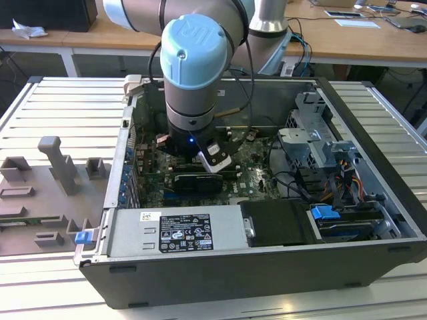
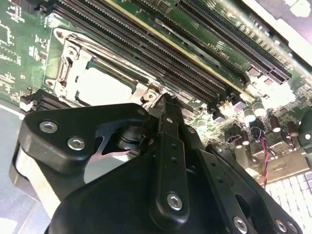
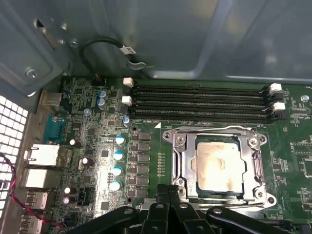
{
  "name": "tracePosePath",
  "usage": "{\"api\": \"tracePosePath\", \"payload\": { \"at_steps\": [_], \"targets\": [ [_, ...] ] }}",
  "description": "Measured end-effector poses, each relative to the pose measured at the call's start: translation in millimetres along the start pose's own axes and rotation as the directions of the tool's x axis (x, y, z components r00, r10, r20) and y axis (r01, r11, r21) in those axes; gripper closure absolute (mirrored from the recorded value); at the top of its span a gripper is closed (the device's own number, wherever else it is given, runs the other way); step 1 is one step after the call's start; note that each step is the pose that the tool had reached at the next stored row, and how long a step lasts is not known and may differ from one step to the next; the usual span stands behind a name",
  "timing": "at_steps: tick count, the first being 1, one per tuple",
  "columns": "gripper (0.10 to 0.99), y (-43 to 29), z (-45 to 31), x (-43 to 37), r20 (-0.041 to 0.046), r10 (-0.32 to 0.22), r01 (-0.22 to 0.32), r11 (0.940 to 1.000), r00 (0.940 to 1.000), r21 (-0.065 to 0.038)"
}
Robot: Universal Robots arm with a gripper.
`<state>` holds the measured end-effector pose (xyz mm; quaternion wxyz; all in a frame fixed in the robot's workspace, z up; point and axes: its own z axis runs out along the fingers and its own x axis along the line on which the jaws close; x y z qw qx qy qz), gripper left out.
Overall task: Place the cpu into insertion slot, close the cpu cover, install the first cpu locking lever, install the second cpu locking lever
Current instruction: 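Install the second cpu locking lever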
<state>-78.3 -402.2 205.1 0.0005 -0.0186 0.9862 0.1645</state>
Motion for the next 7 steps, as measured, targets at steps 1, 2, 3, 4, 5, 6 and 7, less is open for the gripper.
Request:
{"api": "tracePosePath", "payload": {
  "at_steps": [1, 2, 3, 4, 5, 6, 7],
  "targets": [
    [0.980, 0.5, -1.4, 0.0, 0.0000, 0.000, 0.000, 1.0000, 1.0000, 0.000],
    [0.980, 1.2, -3.0, 0.0, 0.0000, 0.000, 0.000, 1.0000, 1.0000, 0.000],
    [0.980, 1.8, -5.0, 0.0, 0.0000, 0.000, 0.000, 1.0000, 1.0000, 0.000],
    [0.980, 1.9, -5.1, -0.1, 0.0001, 0.000, 0.000, 1.0000, 1.0000, 0.000],
    [0.980, 1.9, -5.1, -0.1, 0.0002, 0.000, 0.000, 1.0000, 1.0000, 0.000],
    [0.980, 1.9, -5.2, 0.0, 0.0000, 0.000, 0.000, 1.0000, 1.0000, 0.000],
    [0.980, 2.0, -5.3, -0.1, 0.0000, 0.000, 0.000, 1.0000, 1.0000, 0.000]
  ]
}}
